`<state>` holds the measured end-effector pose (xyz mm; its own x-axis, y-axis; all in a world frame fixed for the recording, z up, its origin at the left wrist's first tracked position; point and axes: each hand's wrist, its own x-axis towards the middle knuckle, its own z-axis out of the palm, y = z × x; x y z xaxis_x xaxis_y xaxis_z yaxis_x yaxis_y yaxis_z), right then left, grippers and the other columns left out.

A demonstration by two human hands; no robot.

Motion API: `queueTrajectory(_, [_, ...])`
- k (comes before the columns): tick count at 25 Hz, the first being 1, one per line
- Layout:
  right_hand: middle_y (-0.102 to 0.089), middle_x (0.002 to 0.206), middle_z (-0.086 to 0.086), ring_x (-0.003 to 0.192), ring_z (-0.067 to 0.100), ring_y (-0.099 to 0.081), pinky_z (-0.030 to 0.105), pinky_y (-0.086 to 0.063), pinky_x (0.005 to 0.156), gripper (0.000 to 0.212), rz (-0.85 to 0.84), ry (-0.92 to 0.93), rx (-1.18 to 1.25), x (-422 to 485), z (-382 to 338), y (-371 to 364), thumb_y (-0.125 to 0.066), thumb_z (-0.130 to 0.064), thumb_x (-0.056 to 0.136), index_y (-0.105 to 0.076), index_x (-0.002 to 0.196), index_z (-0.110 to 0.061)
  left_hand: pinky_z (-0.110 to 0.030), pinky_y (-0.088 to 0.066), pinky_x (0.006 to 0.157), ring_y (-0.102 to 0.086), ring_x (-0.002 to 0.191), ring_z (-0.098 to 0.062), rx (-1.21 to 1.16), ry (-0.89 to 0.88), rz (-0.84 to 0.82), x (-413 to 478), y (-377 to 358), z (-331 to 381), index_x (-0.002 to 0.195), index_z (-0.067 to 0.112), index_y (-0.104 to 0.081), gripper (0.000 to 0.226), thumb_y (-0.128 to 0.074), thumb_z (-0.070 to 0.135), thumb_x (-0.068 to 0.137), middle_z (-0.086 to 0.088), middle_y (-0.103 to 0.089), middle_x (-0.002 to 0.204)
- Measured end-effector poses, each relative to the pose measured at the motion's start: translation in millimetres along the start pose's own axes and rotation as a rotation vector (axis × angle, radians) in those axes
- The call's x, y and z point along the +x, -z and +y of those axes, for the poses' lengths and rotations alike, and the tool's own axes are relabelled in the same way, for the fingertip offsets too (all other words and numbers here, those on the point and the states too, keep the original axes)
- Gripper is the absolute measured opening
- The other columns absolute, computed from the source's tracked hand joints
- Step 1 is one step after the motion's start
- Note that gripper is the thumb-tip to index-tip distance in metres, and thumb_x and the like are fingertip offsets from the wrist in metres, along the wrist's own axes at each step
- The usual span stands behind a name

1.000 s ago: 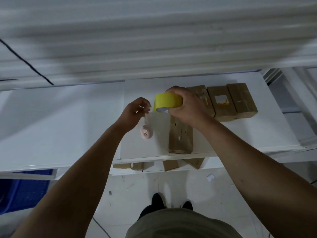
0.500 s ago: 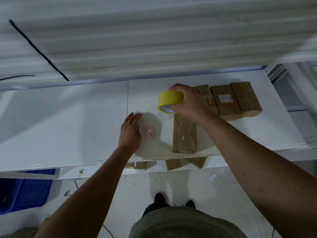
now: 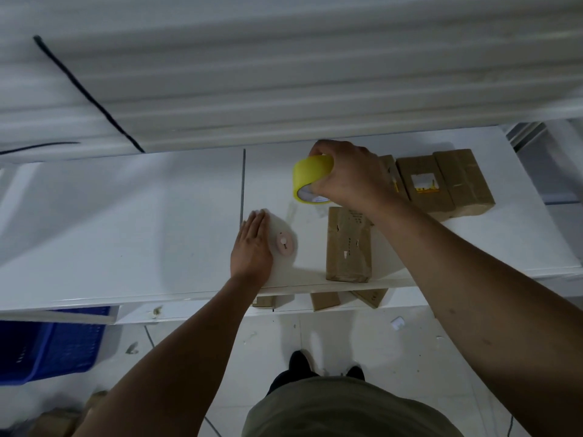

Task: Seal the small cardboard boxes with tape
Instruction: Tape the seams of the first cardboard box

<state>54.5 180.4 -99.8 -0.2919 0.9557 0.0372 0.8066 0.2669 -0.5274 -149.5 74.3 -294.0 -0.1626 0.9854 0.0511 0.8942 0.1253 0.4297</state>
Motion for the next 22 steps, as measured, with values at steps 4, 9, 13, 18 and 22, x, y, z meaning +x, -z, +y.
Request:
queueTrajectory(4, [-0.071,0.110,-0.010,0.104,0.026,-0.067,0.030,-0.040,0.076,0.055,0.010,-0.076,-0.032,-1,3,6,-0.078,-0.032,0.057,-0.069,0.111,-0.039,-0.034,-0.021,0.131,-0.026,0.161,-0.023,-0.008,0.025,0.023,-1,3,6,0.163,0.007,-0.036,0.062,-0.041,0.002,0.102,-0.008,-0.037,0.170])
queueTrajectory(9, [-0.073,0.118,-0.008,0.109,0.029,-0.069,0.030,-0.038,0.077,0.055,0.084,-0.095,-0.048,-2,0,1,-0.074,-0.033,0.062,-0.070,0.117,-0.043,-0.038,-0.029,0.128,-0.035,0.157,-0.029,-0.040,0.044,0.003,-1,9,10,0.158,0.004,-0.043,0.056,-0.042,0.002,0.102,-0.012,-0.044,0.165])
queueTrajectory(13, [-0.073,0.121,-0.008,0.112,0.029,-0.068,0.030,-0.039,0.078,0.053,0.050,-0.156,0.001,4,0,-5,-0.075,-0.038,0.069,-0.070,0.121,-0.043,-0.046,-0.048,0.091,-0.057,0.102,-0.030,-0.111,0.169,0.203,-20,11,18,0.106,0.010,-0.061,0.038,-0.055,0.048,0.101,-0.008,-0.063,0.107])
queueTrajectory(18, [-0.069,0.108,-0.011,0.107,0.027,-0.067,0.029,-0.037,0.076,0.050,0.027,-0.148,0.042,7,-5,-7,-0.072,-0.042,0.068,-0.068,0.118,-0.044,-0.042,-0.044,0.089,-0.057,0.102,-0.026,-0.024,0.245,0.126,-32,-1,37,0.100,0.019,-0.063,0.039,-0.064,0.059,0.096,0.002,-0.063,0.102])
queueTrajectory(22, [-0.066,0.102,-0.012,0.106,0.027,-0.068,0.030,-0.038,0.076,0.050,0.002,-0.173,0.058,10,-4,-6,-0.072,-0.044,0.067,-0.068,0.118,-0.044,-0.042,-0.044,0.088,-0.060,0.101,-0.028,-0.054,0.171,0.169,-45,0,31,0.102,0.020,-0.067,0.032,-0.062,0.052,0.100,0.002,-0.066,0.103])
